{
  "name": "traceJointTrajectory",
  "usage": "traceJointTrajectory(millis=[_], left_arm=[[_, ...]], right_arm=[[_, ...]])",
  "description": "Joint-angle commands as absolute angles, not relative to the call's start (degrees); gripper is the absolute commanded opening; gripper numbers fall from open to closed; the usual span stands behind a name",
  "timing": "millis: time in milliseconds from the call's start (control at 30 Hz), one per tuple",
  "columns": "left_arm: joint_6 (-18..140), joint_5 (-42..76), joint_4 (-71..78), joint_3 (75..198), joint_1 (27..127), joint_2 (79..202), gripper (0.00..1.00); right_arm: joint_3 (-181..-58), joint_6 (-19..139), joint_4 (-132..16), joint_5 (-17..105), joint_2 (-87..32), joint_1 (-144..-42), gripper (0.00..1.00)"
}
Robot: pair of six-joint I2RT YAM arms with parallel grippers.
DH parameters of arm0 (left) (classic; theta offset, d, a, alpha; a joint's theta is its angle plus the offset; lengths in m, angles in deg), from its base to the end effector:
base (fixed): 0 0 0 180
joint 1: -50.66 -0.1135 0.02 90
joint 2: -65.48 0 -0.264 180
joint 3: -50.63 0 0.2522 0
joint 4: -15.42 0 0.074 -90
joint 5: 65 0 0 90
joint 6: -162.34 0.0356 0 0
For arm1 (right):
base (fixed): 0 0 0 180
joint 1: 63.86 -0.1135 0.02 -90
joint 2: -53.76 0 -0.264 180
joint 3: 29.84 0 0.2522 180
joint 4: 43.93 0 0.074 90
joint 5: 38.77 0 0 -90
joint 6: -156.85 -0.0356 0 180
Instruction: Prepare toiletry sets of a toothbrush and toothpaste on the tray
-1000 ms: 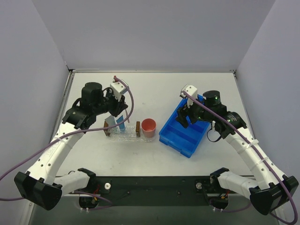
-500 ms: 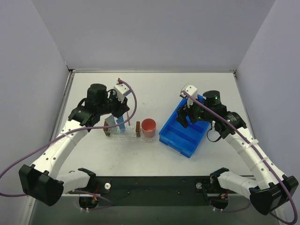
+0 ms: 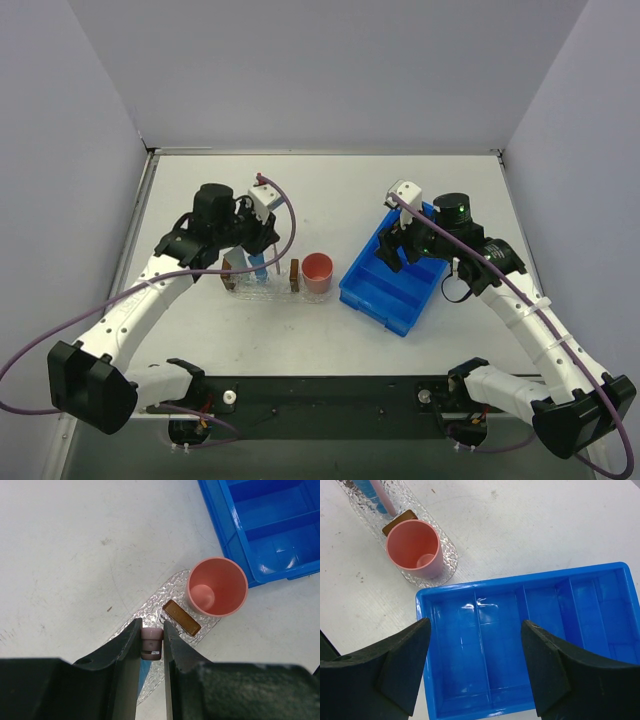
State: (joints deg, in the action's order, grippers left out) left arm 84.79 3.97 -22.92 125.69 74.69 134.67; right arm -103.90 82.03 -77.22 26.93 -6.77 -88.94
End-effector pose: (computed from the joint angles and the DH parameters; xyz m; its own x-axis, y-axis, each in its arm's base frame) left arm 0.2392 -0.1206 0.3285 -0.3372 0.3707 -0.8654 0.7469 0.6649 -0.0062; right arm 0.2071 0.1131 0.3664 -0.1025 -0.3115 -0.9447 -0.7916 0.6007 -0.1122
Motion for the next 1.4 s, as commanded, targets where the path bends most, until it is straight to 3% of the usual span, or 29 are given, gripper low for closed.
traceJointTrajectory(millis=[0,1367], left_arm=[[84.39,2.42,-17.94,125.12,75.01,134.65,0.0],[84.47,2.15,-15.74,121.96,74.92,136.5,0.0]], right_arm=[[-103.2,81.71,-75.0,26.0,-6.44,-88.64,0.67],[-102.41,81.88,-74.74,25.91,-6.09,-88.2,0.67]])
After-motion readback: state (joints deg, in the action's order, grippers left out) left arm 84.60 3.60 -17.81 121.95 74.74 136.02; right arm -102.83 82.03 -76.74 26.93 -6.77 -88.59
